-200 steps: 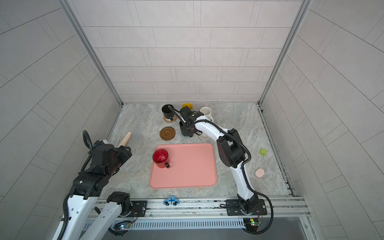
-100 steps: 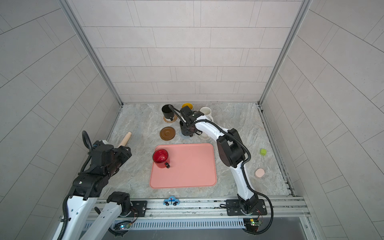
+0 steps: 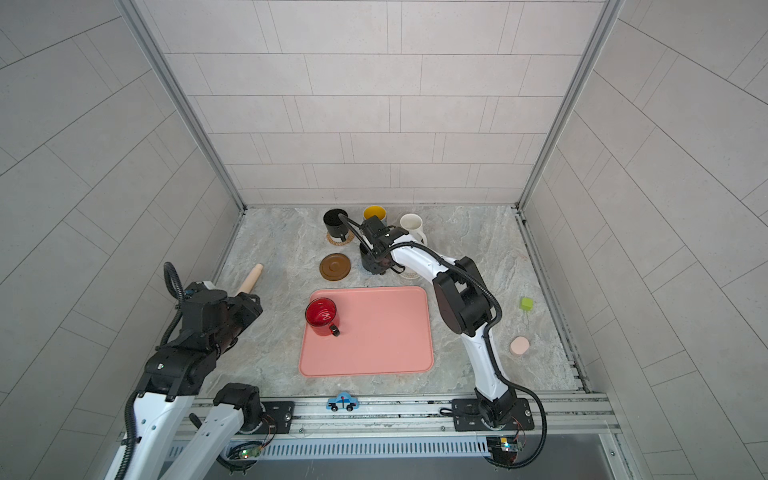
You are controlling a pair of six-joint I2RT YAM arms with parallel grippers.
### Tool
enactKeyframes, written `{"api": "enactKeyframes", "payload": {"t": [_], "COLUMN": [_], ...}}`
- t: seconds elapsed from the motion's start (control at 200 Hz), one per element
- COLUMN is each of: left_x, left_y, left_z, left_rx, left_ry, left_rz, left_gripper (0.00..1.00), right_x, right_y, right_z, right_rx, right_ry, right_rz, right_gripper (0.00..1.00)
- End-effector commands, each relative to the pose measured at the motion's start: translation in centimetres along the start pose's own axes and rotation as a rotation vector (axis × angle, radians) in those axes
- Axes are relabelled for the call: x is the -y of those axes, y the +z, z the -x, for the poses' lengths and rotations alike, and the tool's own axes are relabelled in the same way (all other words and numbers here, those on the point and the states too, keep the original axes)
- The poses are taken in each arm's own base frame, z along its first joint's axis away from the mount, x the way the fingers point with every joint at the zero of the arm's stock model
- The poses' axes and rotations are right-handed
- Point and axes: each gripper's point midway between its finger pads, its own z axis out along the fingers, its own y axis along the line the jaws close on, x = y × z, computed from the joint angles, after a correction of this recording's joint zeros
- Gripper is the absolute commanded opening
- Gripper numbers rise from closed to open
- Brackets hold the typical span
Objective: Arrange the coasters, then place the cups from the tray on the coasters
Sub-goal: 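Lower the black mug onto the blue knitted coaster with the right gripper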
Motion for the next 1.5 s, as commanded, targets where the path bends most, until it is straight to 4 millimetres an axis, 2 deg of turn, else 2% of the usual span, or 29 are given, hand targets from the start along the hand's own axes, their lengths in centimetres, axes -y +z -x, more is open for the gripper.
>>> {"api": "enactKeyframes", "payload": {"t": [0.0,0.14,0.495,0.61,0.816,1.496], "left_x": [-0.1,-0.1,-0.2,-0.1,-0.2,-0.3], "left_y": [-0.7,-0.7,-0.9,-0.8,-0.7,-0.6], "left_z": [0.9,0.9,1.0,0.9,0.8,0.5], "left_rx": [0.034,0.037,0.039,0.038,0.033,0.025], "left_ry": [-0.001,-0.001,-0.001,-0.001,-0.005,-0.009], "left_rz": [0.007,0.008,0.009,0.009,0.007,0.005], "left_gripper": [0.59,0.59,0.59,0.59,0.59,0.59], "right_x": [0.8,1.0,1.2,1.2,1.2,1.2], "right_y": [-1.3,-1.9,-2.1,-2.4,-2.9,-3.6], "right_z": [-0.5,-0.1,-0.6,-0.8,-0.9,-1.8], "right_rx": [-0.010,0.003,-0.007,-0.005,-0.001,-0.002], "right_ry": [-0.007,-0.005,-0.005,-0.006,-0.007,0.005], "right_rz": [-0.018,-0.021,-0.027,-0.027,-0.024,-0.016], "right_gripper": [0.15,0.19,0.30,0.30,0.23,0.23]}}
